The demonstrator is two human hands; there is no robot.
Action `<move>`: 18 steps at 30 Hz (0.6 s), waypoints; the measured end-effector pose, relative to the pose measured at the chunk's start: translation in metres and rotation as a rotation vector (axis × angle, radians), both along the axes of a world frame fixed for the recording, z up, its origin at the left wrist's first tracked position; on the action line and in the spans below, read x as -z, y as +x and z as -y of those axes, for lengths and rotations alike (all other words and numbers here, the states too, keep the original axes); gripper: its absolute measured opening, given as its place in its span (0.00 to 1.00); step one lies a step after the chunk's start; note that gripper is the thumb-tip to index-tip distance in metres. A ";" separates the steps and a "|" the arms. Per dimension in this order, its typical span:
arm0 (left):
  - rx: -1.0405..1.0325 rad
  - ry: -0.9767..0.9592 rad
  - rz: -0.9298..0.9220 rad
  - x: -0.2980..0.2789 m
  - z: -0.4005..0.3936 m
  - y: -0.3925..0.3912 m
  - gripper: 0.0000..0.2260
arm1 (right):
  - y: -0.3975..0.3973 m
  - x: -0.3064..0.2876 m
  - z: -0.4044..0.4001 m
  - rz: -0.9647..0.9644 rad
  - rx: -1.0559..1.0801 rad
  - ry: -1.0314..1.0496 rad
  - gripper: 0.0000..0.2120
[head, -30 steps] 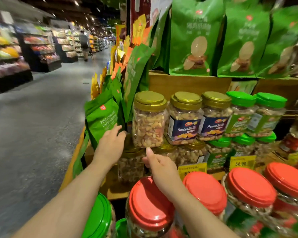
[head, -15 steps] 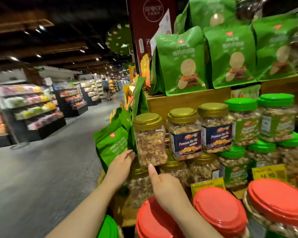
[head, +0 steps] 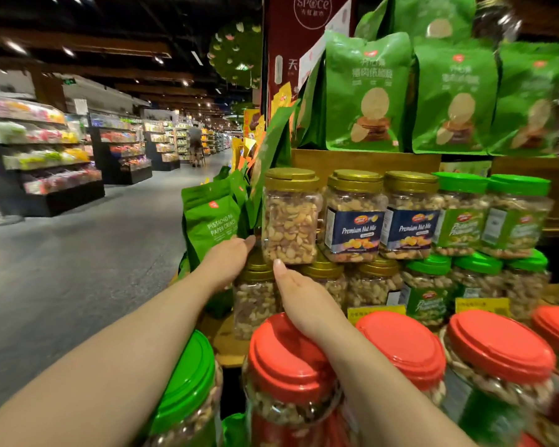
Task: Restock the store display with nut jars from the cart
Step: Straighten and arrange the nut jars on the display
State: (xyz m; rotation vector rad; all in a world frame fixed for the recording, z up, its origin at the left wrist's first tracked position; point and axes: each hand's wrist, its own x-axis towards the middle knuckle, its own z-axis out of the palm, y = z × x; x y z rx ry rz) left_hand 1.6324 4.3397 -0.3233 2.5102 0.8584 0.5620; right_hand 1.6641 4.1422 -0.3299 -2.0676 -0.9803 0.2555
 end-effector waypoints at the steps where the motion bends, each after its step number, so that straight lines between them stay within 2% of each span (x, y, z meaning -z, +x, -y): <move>1: -0.005 0.013 0.029 -0.003 0.000 -0.001 0.17 | 0.000 0.001 -0.001 -0.002 0.000 -0.023 0.31; 3: 0.011 0.036 -0.003 -0.005 -0.004 -0.001 0.15 | 0.002 0.002 -0.005 -0.042 0.015 -0.035 0.28; 5: -0.002 0.008 -0.019 -0.003 -0.001 -0.001 0.14 | 0.002 0.001 -0.007 -0.027 -0.010 -0.100 0.30; 12: -0.030 -0.263 0.201 -0.003 0.007 -0.010 0.16 | 0.000 -0.002 -0.010 -0.012 -0.046 -0.198 0.38; 14: -0.060 -0.419 0.245 -0.005 0.010 -0.014 0.22 | 0.000 0.001 -0.013 -0.019 -0.026 -0.222 0.42; 16: -0.070 -0.465 0.268 -0.008 0.013 -0.016 0.26 | -0.003 -0.001 -0.012 0.007 -0.012 -0.202 0.47; 18: -0.058 -0.437 0.236 -0.009 0.016 -0.018 0.27 | -0.004 -0.004 -0.005 0.041 0.065 -0.097 0.41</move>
